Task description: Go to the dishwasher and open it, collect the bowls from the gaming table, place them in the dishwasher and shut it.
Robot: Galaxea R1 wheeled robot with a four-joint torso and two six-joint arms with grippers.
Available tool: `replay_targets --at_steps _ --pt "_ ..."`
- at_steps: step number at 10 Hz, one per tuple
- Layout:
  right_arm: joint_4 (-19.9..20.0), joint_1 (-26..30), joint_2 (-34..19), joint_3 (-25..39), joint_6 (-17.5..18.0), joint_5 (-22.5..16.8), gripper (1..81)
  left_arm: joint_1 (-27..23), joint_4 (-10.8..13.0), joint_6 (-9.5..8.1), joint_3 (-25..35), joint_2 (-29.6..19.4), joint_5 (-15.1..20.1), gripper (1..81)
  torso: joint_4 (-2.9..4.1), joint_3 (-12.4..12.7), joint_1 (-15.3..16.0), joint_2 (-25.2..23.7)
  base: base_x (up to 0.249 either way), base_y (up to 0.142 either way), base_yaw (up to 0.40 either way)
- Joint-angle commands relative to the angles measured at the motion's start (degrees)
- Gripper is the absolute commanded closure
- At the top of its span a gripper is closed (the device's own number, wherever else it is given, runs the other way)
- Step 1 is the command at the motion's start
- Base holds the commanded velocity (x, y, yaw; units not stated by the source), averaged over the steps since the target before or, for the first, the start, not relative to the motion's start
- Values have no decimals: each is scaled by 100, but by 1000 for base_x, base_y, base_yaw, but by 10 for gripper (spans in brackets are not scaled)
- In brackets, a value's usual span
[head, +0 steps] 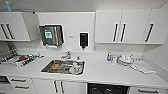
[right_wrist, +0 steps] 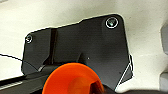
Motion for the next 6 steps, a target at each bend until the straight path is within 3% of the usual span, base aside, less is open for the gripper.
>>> replay_targets --at_steps 1,6 --pt "-42 271 -83 13 -12 -276 811 -294 -10 40 -14 -35 359 811 0 0 0 0 97 0 0" --pt "-15 271 -83 13 -3 -276 811 -285 -27 40 -14 -35 359 811 0 0 -1 0 99 0 0"
